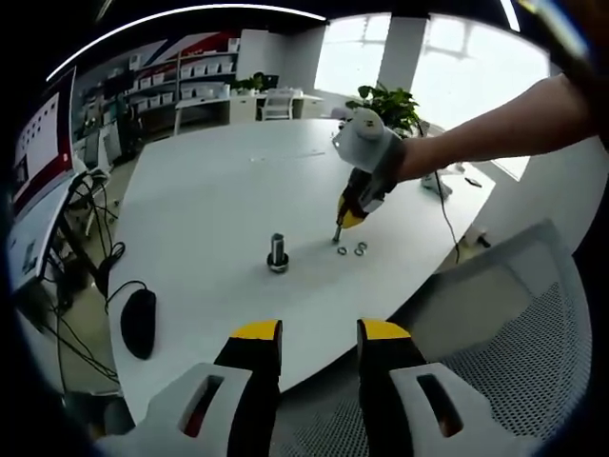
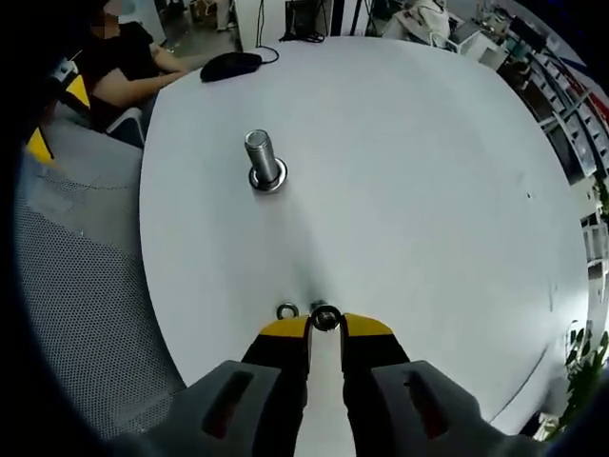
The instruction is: Place the washer onto the threaded stud by aligning its center hole with the stud, sliding it down to the base, and recovering from edge contact or off-axis alignment until the washer reaches the visible bottom stop.
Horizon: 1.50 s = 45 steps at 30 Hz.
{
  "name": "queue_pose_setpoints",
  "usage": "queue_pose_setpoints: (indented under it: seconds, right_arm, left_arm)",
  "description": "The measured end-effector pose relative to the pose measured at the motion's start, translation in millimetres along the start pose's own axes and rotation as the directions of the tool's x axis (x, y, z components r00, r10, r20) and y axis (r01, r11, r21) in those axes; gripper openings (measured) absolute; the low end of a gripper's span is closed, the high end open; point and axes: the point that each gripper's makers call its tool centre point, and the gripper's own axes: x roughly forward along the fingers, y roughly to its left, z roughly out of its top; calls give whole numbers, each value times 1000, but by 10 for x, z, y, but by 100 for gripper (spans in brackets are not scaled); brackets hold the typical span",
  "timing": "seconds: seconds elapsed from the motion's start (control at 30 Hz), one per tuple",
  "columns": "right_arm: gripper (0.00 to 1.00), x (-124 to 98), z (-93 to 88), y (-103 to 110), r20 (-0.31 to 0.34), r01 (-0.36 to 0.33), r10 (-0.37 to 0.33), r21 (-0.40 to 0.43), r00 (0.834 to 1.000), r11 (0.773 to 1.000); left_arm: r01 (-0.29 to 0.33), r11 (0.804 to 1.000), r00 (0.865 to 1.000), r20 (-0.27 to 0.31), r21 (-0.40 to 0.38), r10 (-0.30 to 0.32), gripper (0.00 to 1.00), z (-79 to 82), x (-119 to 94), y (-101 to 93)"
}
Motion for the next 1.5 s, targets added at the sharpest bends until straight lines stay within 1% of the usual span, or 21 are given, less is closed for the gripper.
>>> queue_pose_setpoints:
  seconds: [0.17, 0.3, 0.4, 0.5, 0.6, 0.83, 1.03, 1.1, 1.27, 1.37, 1.43, 1.5]
  right_arm:
    - [14, 63, -9, 39, -13, -9, 9, -4, 1000, 1000]
    - [14, 106, -42, 38, -37, -19, 19, 0, 999, 1000]
    - [14, 133, -75, 7, -53, -18, 17, -8, 998, 1000]
    - [14, 177, -110, -49, -67, -22, 22, 2, 998, 1000]
    - [14, 179, -134, -41, -77, -21, 22, 10, 997, 1000]
    - [14, 215, -168, 4, -99, -15, 14, -6, 995, 1000]
    - [15, 196, -207, 17, -118, -16, 15, -4, 993, 1000]
    - [16, 246, -234, -20, -122, -15, 17, 20, 992, 1000]
    - [16, 240, -248, -3, -120, -15, 22, 54, 993, 998]
    - [16, 252, -245, -28, -114, -15, 24, 79, 993, 997]
    - [17, 261, -262, -23, -113, -18, 30, 100, 993, 995]
    - [20, 251, -276, -14, -113, -11, 24, 114, 993, 993]
  left_arm:
    - [-3, 1000, 1000, 0, 0, 3, 29, 0, -2, 0]
    - [0, 1000, 1000, -3, 7, 1, 29, -9, 1, -11]
    - [0, 1000, 1000, 1, 10, 0, 29, -4, -3, -14]
    - [-3, 1000, 1000, 4, 10, 3, 29, -5, -3, -5]
    - [-4, 1000, 1000, 2, 13, 4, 29, -11, -3, -9]
    - [2, 1000, 1000, 1, 21, -2, 29, 19, -18, -50]
    - [5, 1000, 1000, 4, 28, -6, 29, 27, -23, -63]
    - [5, 1000, 1000, 8, 28, -6, 29, 31, -29, -67]
    - [1, 1000, 1000, 12, 31, -2, 29, 29, -33, -59]
    - [1, 999, 1000, 14, 33, -1, 29, 31, -33, -60]
    - [0, 999, 1000, 14, 38, 0, 29, 29, -32, -58]
    - [0, 999, 1000, 18, 39, -1, 29, 36, -35, -60]
